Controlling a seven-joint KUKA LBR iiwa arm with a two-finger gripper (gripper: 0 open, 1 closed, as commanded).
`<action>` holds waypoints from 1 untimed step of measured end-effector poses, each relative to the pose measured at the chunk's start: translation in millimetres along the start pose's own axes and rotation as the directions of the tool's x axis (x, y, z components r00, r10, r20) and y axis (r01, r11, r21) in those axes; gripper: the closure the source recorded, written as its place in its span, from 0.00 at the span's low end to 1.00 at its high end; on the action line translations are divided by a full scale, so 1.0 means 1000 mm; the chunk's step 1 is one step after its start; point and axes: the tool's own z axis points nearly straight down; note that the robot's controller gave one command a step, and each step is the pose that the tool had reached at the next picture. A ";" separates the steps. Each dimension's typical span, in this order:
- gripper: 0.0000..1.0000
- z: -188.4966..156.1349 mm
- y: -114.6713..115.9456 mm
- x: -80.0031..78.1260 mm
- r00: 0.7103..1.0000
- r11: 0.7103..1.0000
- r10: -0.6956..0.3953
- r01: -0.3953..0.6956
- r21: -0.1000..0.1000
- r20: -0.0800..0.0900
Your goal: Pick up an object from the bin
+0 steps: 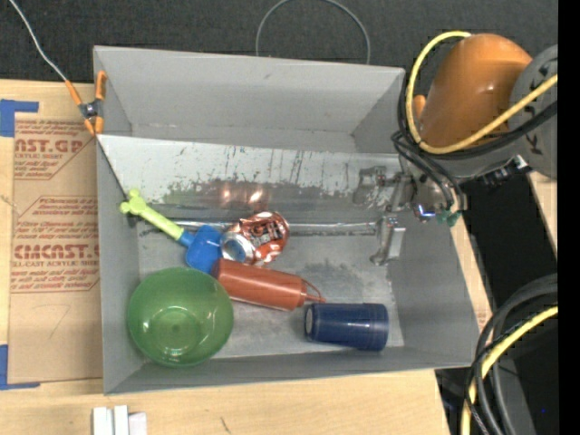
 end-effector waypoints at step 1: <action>0.00 -0.005 0.000 -0.001 1.000 1.000 -0.002 0.002 0.001 0.008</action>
Offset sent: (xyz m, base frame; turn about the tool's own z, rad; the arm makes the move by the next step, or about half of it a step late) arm -0.0468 0.0786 -0.1482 -0.1288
